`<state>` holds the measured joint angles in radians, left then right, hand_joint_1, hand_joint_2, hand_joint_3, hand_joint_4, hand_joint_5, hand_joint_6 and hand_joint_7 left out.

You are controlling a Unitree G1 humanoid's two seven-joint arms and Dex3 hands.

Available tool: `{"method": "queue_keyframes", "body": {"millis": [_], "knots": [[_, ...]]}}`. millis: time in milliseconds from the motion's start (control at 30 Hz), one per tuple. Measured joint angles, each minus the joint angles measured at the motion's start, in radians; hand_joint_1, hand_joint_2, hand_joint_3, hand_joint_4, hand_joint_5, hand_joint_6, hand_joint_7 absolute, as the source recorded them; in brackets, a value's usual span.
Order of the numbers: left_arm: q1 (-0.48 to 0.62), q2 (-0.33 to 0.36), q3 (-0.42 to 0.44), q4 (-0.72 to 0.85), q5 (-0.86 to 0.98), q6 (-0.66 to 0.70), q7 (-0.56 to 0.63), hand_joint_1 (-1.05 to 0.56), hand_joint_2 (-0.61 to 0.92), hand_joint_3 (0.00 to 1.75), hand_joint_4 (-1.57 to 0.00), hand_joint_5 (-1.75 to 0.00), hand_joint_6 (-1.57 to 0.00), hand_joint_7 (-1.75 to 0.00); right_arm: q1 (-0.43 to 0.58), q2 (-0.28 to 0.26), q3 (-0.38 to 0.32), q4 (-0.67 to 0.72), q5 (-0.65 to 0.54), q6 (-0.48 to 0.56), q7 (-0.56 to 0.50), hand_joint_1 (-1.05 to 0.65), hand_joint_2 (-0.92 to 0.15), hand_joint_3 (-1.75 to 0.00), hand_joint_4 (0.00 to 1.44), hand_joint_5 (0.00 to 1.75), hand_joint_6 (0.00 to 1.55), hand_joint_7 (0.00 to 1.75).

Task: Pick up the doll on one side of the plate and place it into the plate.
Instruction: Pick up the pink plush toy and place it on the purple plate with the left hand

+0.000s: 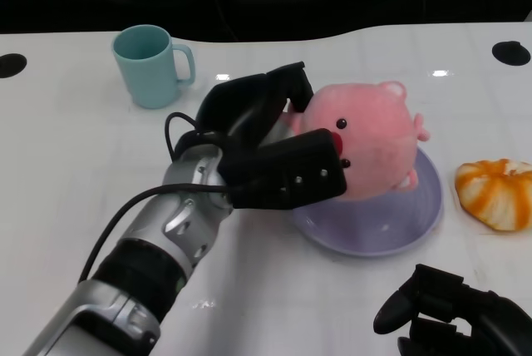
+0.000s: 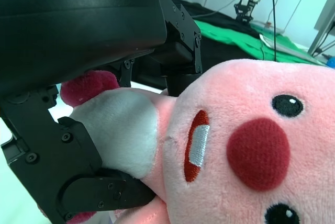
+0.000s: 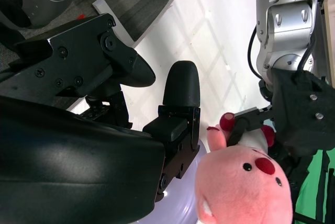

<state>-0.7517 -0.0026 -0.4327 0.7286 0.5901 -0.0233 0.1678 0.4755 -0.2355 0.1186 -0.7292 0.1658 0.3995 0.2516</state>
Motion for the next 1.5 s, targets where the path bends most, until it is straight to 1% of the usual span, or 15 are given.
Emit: {"method": "queue_keyframes", "body": {"millis": [200,400,433,500,567,600,667,733,767,833,900,1033,1167,1267,1500], "knots": [[-0.071,-0.051,-0.042,0.107,0.026,0.011,0.000,-0.20,0.42,1.18,-0.93,-1.75,-0.72,-1.75,0.002,-0.001,0.001,-0.002,0.000,0.000,0.001,-0.10,-0.65,-1.06,0.64,1.75,0.48,1.42],[-0.127,-0.100,-0.046,0.211,0.026,-0.001,0.000,-0.21,0.51,0.99,-0.91,-1.75,-0.69,-1.75,0.004,-0.002,0.009,-0.006,-0.005,0.000,0.000,-0.10,-0.65,-1.06,0.65,1.75,0.48,1.41],[-0.131,-0.105,-0.046,0.224,0.026,0.000,-0.003,-0.25,0.57,0.77,-0.85,-1.75,-0.70,-1.46,0.004,-0.002,0.012,-0.007,-0.008,0.000,-0.001,-0.09,-0.65,-1.06,0.65,1.75,0.48,1.41],[-0.145,-0.116,-0.044,0.244,0.022,0.016,-0.027,-0.29,0.74,0.35,-0.80,-1.74,-0.84,-0.91,0.004,-0.001,0.019,-0.007,-0.015,0.000,-0.002,-0.10,-0.65,-1.06,0.65,1.75,0.48,1.41],[-0.156,-0.123,-0.038,0.254,0.006,0.025,-0.046,-0.26,0.84,0.16,-0.78,-1.68,-0.91,-0.60,0.004,-0.001,0.025,-0.008,-0.017,0.000,-0.002,-0.09,-0.65,-1.06,0.65,1.75,0.48,1.41],[-0.159,-0.126,-0.036,0.256,0.000,0.029,-0.055,-0.25,0.87,0.14,-0.77,-1.65,-0.89,-0.53,0.005,-0.001,0.026,-0.008,-0.017,0.000,-0.002,-0.09,-0.65,-1.07,0.65,1.75,0.48,1.41],[-0.163,-0.131,-0.026,0.256,-0.020,0.039,-0.087,-0.25,0.91,0.15,-0.67,-1.65,-0.69,-0.35,0.005,-0.001,0.027,-0.011,-0.017,0.000,-0.002,-0.09,-0.65,-1.07,0.65,1.75,0.48,1.41],[-0.166,-0.136,-0.013,0.256,-0.046,0.060,-0.137,-0.26,0.92,0.15,-0.48,-1.52,-0.53,-0.23,0.006,-0.001,0.027,-0.017,-0.016,0.000,-0.002,-0.09,-0.66,-1.07,0.65,1.75,0.48,1.41],[-0.166,-0.136,-0.012,0.255,-0.052,0.067,-0.162,-0.32,0.92,0.16,-0.28,-1.25,-0.44,-0.16,0.006,-0.001,0.027,-0.019,-0.015,0.000,-0.002,-0.09,-0.66,-1.07,0.65,1.75,0.48,1.41],[-0.166,-0.131,-0.021,0.250,-0.049,0.074,-0.198,-0.41,0.92,0.19,-0.15,-0.78,-0.36,-0.06,0.007,-0.001,0.026,-0.020,-0.015,0.000,-0.002,-0.09,-0.65,-1.07,0.65,1.75,0.48,1.41],[-0.166,-0.121,-0.039,0.239,-0.040,0.083,-0.220,-0.48,0.92,0.22,-0.08,-0.61,-0.31,-0.03,0.007,-0.001,0.026,-0.020,-0.015,0.000,-0.001,-0.10,-0.65,-1.07,0.65,1.75,0.48,1.41],[-0.166,-0.100,-0.060,0.212,-0.014,0.097,-0.243,-0.60,0.92,0.26,0.00,-0.46,-0.27,0.00,0.010,-0.001,0.024,-0.023,-0.012,0.000,-0.001,-0.10,-0.65,-1.08,0.65,1.75,0.49,1.42],[-0.165,-0.072,-0.083,0.162,0.004,0.112,-0.282,-0.72,0.92,0.34,0.00,-0.15,-0.10,0.00,0.010,-0.002,0.019,-0.025,-0.012,0.000,-0.001,-0.10,-0.65,-1.08,0.65,1.75,0.49,1.42],[-0.162,-0.053,-0.089,0.112,0.006,0.134,-0.323,-0.75,0.92,0.35,0.00,-0.04,-0.03,-0.01,0.011,-0.002,0.015,-0.026,-0.010,0.000,0.000,-0.10,-0.64,-1.08,0.64,1.75,0.48,1.42],[-0.103,0.009,-0.089,-0.068,0.005,0.176,-0.397,-0.81,0.92,0.38,0.00,0.00,0.00,0.00,0.012,-0.005,0.009,-0.027,-0.010,0.000,0.001,-0.10,-0.65,-1.07,0.64,1.75,0.48,1.41]]}}
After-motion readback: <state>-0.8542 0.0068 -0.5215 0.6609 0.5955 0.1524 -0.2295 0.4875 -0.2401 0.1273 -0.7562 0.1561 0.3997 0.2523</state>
